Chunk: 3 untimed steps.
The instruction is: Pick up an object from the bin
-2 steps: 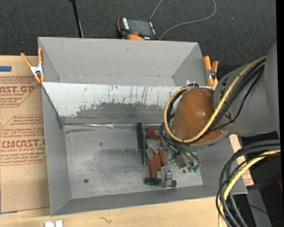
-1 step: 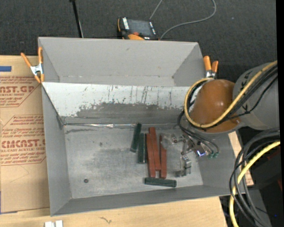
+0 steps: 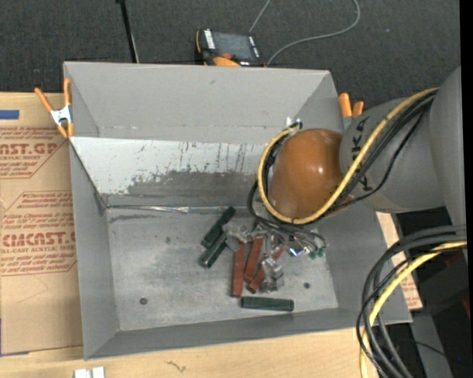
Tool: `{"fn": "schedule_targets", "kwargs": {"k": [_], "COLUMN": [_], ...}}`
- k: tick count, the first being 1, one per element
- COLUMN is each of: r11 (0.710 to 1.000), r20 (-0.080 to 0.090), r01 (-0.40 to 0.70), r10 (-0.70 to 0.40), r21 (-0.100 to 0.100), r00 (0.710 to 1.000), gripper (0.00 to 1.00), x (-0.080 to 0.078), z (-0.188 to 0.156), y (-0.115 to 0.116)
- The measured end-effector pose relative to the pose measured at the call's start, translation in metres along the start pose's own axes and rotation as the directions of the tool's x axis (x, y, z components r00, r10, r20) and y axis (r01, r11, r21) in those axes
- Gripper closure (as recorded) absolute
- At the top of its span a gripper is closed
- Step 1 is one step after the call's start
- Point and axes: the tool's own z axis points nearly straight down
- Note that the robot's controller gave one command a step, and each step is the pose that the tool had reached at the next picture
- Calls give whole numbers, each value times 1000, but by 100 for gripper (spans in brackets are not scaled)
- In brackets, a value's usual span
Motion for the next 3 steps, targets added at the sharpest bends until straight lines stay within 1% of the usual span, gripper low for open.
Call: {"fn": "schedule_targets", "kwargs": {"k": [1,2,3], "r11": [1000,999,918], "r20": [0,3,0], "r01": [-3,36,396], "r10": [3,-36,-396], "r21": [1,5,2], "r00": [1000,999,918], "gripper": [100,100,100], "x": [0,18,12], "z": [-2,-127,-184], "y": [-2,5,5]}}
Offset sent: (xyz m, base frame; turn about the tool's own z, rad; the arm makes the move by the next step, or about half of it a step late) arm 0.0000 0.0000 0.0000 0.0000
